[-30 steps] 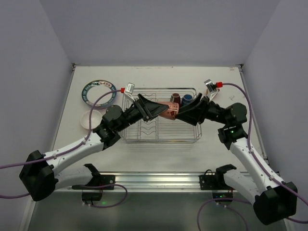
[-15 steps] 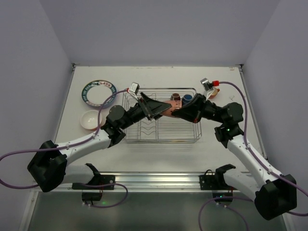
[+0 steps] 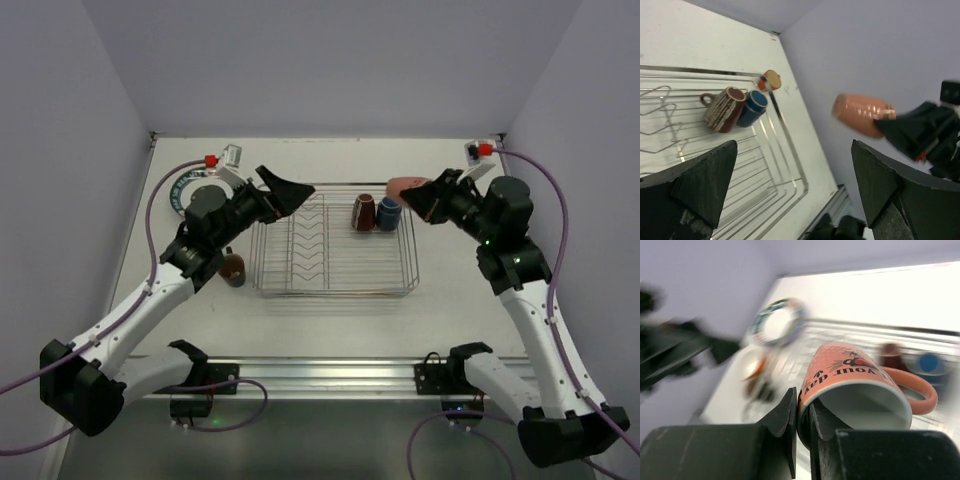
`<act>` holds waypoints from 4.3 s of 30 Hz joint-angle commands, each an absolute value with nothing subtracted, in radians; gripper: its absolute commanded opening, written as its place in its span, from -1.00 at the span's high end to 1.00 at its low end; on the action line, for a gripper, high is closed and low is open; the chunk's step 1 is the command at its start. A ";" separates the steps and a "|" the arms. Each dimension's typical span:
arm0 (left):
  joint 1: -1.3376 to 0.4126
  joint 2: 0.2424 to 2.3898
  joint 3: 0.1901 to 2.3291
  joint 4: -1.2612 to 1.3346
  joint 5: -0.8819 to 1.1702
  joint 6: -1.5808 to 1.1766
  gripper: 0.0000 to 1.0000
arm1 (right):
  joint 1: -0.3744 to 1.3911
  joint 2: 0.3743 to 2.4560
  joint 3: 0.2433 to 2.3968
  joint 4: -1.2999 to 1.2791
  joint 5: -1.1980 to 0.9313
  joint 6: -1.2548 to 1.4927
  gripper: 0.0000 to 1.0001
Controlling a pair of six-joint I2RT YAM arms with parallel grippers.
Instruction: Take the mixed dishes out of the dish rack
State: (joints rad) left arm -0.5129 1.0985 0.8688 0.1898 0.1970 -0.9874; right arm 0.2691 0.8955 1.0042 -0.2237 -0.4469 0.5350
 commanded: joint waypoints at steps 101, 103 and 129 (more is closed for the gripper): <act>-0.827 2.206 1.879 -0.315 -0.479 -0.532 -0.90 | 0.141 0.600 0.747 -0.319 -0.101 0.483 -0.98; -0.827 2.210 1.873 -0.308 -0.483 -0.534 -0.83 | 0.141 0.600 0.747 -0.322 -0.107 0.482 -0.98; -0.836 2.192 1.763 -0.232 -0.521 -0.595 0.74 | 0.141 0.595 0.716 -0.290 -0.140 0.463 -0.98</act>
State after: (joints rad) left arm -0.8349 2.2452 1.8118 -0.2619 -0.4576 -0.5613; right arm 0.1429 0.6010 0.7265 -0.3420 -0.1234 0.4717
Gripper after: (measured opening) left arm 0.635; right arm 0.989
